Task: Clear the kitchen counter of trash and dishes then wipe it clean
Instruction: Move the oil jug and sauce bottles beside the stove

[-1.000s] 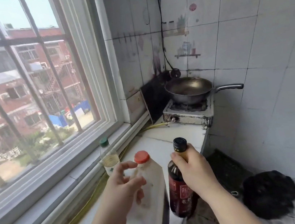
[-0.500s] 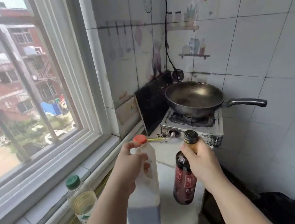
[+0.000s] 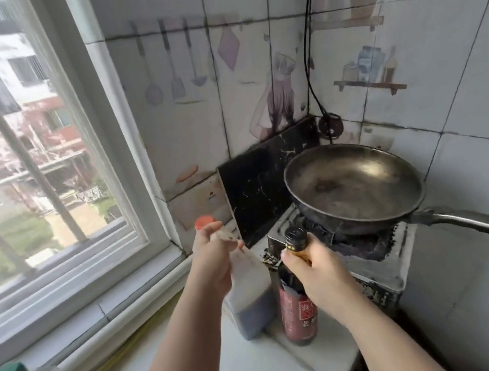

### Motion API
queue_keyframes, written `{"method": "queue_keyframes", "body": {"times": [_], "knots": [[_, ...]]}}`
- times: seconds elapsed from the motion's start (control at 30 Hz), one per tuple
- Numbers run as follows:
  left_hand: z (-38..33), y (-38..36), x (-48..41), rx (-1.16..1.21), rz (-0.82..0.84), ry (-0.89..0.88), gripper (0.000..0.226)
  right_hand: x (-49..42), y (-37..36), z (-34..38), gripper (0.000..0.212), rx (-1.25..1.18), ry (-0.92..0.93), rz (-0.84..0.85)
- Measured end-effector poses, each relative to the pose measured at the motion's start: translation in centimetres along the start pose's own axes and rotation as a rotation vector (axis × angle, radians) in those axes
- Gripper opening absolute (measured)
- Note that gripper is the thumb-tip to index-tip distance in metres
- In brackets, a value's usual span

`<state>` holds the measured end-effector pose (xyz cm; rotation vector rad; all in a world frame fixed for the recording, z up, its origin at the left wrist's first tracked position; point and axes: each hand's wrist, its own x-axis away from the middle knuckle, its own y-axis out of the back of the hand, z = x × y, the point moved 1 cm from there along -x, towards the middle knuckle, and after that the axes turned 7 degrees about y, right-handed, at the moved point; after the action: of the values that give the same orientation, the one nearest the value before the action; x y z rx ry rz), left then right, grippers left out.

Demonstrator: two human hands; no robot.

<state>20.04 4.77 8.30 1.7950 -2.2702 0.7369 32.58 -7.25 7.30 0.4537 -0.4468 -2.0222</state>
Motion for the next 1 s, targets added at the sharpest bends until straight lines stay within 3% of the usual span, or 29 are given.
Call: {"method": "queue_keyframes", "body": {"times": [0.37, 0.63, 0.73, 0.87, 0.93, 1.0], "knots": [[0.7, -5.3, -2.9, 0.127, -0.126, -0.090, 0.048, -4.7, -0.9, -3.3, 0.010, -0.081, 0.024, 0.131], [0.5, -3.4, -1.9, -0.096, -0.080, -0.010, 0.043, -5.1, -1.4, -3.4, 0.008, -0.090, 0.031, 0.111], [0.5, -2.1, -1.0, -0.079, -0.049, 0.009, 0.040, -5.0, -1.5, -3.5, 0.010, -0.079, 0.017, 0.120], [1.3, 1.4, 0.6, 0.036, -0.128, -0.006, 0.037, -4.5, -1.9, -3.3, 0.010, -0.092, -0.023, 0.124], [1.9, 3.8, 2.0, 0.105, -0.172, -0.013, 0.036, -4.1, -2.4, -3.1, 0.015, -0.093, -0.051, 0.088], [2.4, 6.4, 3.6, 0.158, -0.216, -0.022, 0.032, -3.3, -2.8, -2.8, 0.036, -0.119, -0.072, 0.016]]}}
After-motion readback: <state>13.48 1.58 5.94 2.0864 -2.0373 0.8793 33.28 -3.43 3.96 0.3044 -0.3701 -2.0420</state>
